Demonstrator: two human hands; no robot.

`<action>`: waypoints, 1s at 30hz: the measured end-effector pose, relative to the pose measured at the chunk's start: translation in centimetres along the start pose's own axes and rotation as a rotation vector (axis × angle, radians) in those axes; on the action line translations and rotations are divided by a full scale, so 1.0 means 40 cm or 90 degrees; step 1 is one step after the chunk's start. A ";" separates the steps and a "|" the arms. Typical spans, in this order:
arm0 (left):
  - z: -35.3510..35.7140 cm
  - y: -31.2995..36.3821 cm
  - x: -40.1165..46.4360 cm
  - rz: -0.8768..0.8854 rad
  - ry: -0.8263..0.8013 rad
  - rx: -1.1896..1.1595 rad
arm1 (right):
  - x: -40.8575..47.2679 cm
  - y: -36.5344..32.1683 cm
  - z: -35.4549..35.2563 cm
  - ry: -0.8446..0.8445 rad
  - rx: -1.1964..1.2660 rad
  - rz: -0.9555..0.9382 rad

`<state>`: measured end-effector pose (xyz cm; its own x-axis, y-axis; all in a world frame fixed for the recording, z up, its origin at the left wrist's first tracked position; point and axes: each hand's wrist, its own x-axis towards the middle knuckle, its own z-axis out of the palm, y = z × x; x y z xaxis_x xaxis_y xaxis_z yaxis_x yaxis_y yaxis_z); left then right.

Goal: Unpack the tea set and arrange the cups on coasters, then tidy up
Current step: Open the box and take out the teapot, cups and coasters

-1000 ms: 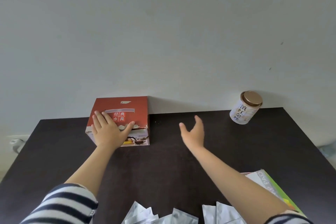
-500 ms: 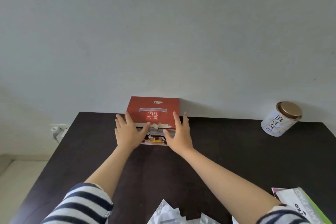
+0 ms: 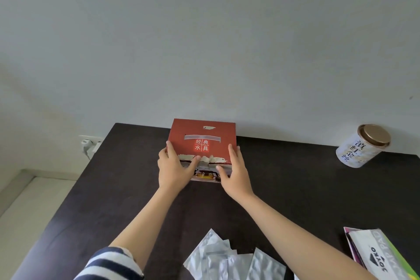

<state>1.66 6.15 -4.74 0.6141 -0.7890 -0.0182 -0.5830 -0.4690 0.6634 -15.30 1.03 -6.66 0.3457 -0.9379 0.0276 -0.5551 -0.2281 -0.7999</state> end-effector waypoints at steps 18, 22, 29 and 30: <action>-0.023 -0.072 -0.175 0.141 0.019 0.140 | -0.214 -0.007 0.020 0.074 -0.122 -0.223; -0.027 -0.114 -0.172 0.209 -0.032 0.288 | -0.219 0.005 0.034 0.052 -0.131 -0.218; -0.035 -0.130 -0.164 0.277 -0.037 0.320 | -0.213 -0.020 0.039 0.086 -0.094 -0.190; -0.033 -0.131 -0.163 0.279 -0.032 0.319 | -0.213 -0.022 0.041 0.092 -0.093 -0.185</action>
<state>1.42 14.29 -7.11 0.2458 -0.9604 0.1310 -0.9572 -0.2192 0.1891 -16.50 9.66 -7.16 0.3998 -0.8534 0.3346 -0.5556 -0.5159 -0.6520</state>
